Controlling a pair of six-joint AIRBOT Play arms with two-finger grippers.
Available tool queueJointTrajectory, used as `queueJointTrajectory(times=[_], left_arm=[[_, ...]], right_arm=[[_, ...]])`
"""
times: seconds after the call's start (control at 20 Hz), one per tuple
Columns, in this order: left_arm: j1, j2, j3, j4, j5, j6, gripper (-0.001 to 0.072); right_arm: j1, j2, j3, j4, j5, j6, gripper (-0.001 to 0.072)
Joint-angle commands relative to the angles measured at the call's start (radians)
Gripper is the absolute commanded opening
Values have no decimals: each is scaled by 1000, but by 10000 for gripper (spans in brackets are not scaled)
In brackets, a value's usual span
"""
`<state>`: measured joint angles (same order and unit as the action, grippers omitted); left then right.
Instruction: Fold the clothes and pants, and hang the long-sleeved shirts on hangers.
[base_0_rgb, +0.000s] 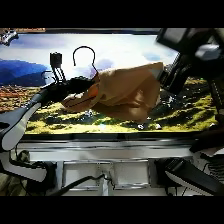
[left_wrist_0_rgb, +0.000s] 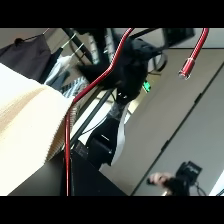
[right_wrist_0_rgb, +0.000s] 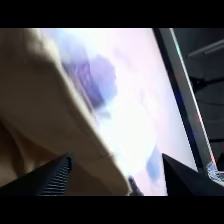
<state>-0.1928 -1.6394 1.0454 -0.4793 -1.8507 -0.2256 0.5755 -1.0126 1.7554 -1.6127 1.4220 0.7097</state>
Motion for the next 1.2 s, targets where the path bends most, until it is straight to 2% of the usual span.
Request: queueJointTrajectory(times=[0.0,0.35,0.4,0.5,0.6,0.8,0.85,0.9,0.95,1.0,1.15], left_arm=[[0,2,0,0,-2,-6,10],[0,2,0,0,-2,-6,10],[0,2,0,0,-2,-6,10],[1,1,0,0,-2,-6,10],[1,1,0,0,-2,-6,10],[2,1,0,-1,-2,-6,12],[4,1,0,-1,-1,-6,32],[8,1,0,-5,-1,-6,192],[13,1,0,-18,0,-6,384],[20,1,0,-45,0,-6,500],[57,1,0,-166,30,-6,522]], right_arm=[[-38,-16,-126,56,-71,-78,655],[-167,-157,-190,282,-170,-138,627],[-177,-180,-190,317,-171,-147,545],[-179,-214,-190,334,-186,-152,248],[-179,-226,-190,356,-200,-186,28],[-179,-224,-190,357,-214,-230,25],[-179,-224,-190,358,-215,-232,25],[-179,-224,-190,359,-214,-232,25],[-179,-223,-190,360,-214,-232,25],[-179,-222,-190,361,-212,-229,25],[-179,-207,-190,386,-213,-229,24]])
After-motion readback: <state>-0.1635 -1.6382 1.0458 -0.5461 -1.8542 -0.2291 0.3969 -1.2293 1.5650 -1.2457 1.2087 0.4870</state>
